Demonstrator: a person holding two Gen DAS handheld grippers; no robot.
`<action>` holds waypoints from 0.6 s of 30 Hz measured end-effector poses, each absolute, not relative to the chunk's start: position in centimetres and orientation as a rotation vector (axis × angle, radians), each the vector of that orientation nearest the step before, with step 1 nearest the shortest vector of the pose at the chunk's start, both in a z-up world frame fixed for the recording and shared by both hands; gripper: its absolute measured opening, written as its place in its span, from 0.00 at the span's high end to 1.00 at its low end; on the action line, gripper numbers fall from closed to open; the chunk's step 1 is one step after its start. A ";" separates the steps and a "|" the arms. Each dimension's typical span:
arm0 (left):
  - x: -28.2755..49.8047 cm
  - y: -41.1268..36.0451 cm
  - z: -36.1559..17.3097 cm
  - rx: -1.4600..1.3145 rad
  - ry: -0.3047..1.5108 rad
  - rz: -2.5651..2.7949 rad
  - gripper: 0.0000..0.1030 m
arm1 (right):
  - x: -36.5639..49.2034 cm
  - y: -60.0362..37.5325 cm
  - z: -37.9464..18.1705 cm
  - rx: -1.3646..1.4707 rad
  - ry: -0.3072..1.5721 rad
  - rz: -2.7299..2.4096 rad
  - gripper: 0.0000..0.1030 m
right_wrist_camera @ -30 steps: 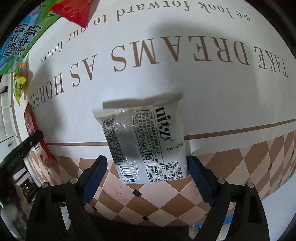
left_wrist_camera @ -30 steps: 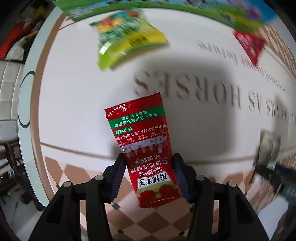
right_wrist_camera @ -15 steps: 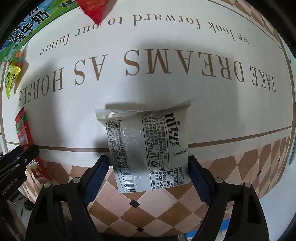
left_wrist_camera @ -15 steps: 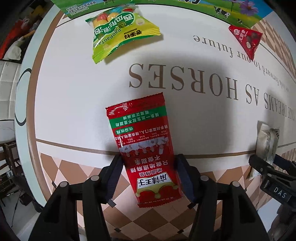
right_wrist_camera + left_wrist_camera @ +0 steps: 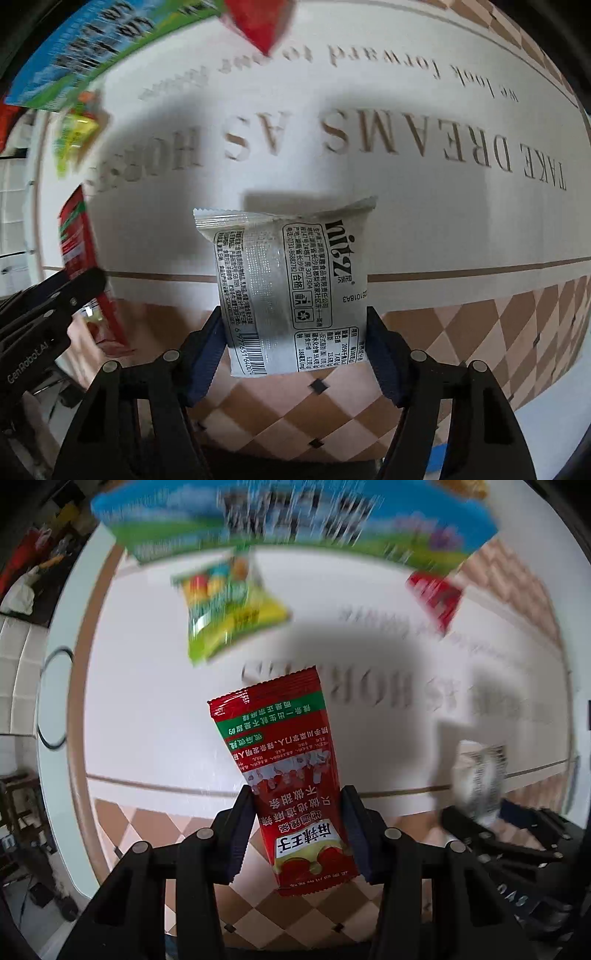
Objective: Organize snacks
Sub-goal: 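Carry both packs into the box and open both tools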
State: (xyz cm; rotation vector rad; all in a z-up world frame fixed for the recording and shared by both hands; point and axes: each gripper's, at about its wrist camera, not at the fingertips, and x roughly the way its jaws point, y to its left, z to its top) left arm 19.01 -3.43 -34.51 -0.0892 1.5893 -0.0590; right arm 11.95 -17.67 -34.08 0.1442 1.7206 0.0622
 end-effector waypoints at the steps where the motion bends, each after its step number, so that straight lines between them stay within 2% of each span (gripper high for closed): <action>1: 19.3 -3.4 -33.4 -0.099 1.568 -0.071 0.57 | 12.2 -17.3 -32.8 0.165 1.703 0.084 0.29; 10: 29.1 -1.1 -21.8 -0.098 1.358 -0.155 0.57 | 20.3 -16.2 -20.5 0.304 1.484 0.205 0.29; 14: 35.6 0.5 -19.0 -0.056 1.325 -0.143 0.57 | 28.6 -16.4 -17.0 0.289 1.373 0.211 0.29; 18: 42.4 1.9 -20.0 0.007 1.342 -0.099 0.57 | 35.9 -15.8 -15.3 0.260 1.317 0.167 0.29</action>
